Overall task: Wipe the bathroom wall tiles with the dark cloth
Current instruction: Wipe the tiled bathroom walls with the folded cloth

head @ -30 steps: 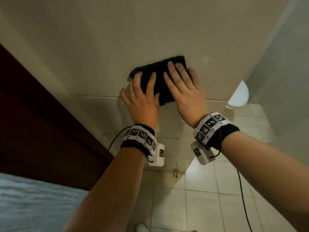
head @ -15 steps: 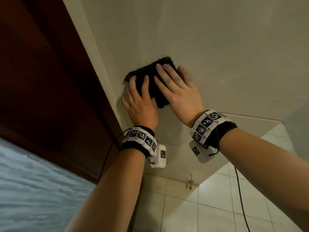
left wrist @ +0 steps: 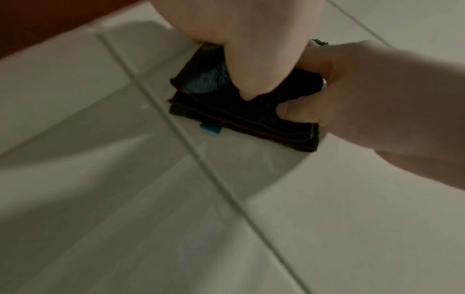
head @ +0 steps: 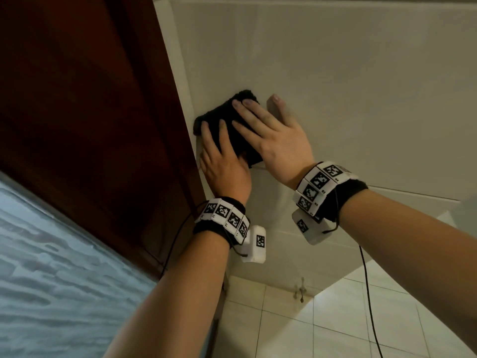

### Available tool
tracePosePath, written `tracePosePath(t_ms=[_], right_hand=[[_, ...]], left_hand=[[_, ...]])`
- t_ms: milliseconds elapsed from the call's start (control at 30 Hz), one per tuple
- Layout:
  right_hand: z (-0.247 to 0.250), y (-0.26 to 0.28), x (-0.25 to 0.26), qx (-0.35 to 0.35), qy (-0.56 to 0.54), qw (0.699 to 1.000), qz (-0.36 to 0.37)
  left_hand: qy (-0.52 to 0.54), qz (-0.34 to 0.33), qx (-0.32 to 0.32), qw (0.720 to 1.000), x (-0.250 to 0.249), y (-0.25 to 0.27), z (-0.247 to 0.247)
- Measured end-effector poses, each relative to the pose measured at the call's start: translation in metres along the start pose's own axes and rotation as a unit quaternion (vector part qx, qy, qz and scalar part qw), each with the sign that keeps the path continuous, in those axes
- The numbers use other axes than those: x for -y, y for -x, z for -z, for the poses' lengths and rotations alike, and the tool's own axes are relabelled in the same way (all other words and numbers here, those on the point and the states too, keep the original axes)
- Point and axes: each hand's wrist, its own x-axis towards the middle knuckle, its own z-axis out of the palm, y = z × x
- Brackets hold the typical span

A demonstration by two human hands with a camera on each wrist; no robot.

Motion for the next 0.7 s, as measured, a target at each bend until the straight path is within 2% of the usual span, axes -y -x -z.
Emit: tracePosePath(t_ms=[167, 333, 567, 700], right_hand=[[0.022, -0.024, -0.016, -0.038, -0.01, 0.999, -0.03], [0.013, -0.021, -0.006, -0.071, -0.029, 0.996, -0.036], [-0.023, 0.018, 0.014, -0.026, -0.052, 0.998, 0.021], [-0.023, 0.023, 0.016, -0.02, -0.053, 0.998, 0.02]], left_hand=[[0.011, -0.037, -0.029, 0.999, -0.019, -0.03, 0.012], [0.027, -0.04, -0.047, 0.998, -0.014, -0.026, -0.003], [0.056, 0.063, 0.061, 0.995, -0.005, 0.029, -0.03], [0.081, 0.081, 0.08, 0.99, -0.009, 0.032, -0.028]])
